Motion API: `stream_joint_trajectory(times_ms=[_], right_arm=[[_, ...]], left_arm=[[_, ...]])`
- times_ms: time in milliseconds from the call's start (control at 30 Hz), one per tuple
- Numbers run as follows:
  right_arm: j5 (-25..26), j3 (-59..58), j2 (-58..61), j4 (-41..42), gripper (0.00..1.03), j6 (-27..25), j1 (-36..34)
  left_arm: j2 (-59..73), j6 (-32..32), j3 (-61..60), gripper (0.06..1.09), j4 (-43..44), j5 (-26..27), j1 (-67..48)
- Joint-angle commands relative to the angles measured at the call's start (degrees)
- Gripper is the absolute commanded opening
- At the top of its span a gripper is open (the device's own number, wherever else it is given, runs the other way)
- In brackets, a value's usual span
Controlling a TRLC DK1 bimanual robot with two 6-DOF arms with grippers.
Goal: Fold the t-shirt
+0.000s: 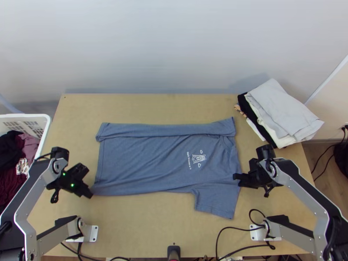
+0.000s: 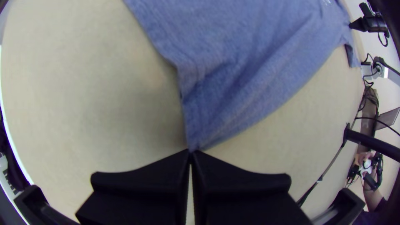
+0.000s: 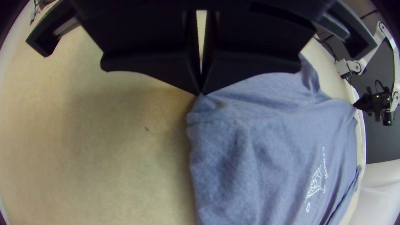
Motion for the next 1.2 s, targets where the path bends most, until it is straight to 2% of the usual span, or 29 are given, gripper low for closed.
stream_joint_trajectory(times_ms=[0,200,433,800,1167], right_arm=[[0.8,2.5,-3.3,-2.0,0.03,-0.4,0.9],[0.8,6.1,-8.0,-4.1,0.03,-0.6,2.5],[0.8,9.5,-9.9,-4.5,0.03,-0.6,3.4],[0.8,13.3,-9.8,-4.0,0.03,-0.4,3.7],[0.8,16.7,-5.2,1.8,0.03,1.2,3.0]], left_arm=[[-0.4,-4.5,3.7,0.1,1.7,1.9,-0.7],[0.2,-11.1,7.0,0.1,5.5,3.4,-2.1],[2.4,-14.9,10.0,0.1,8.4,3.4,-2.5],[3.2,-17.6,13.4,0.1,9.4,3.4,-2.2],[6.2,-21.0,17.6,0.1,12.0,3.4,-2.5]])
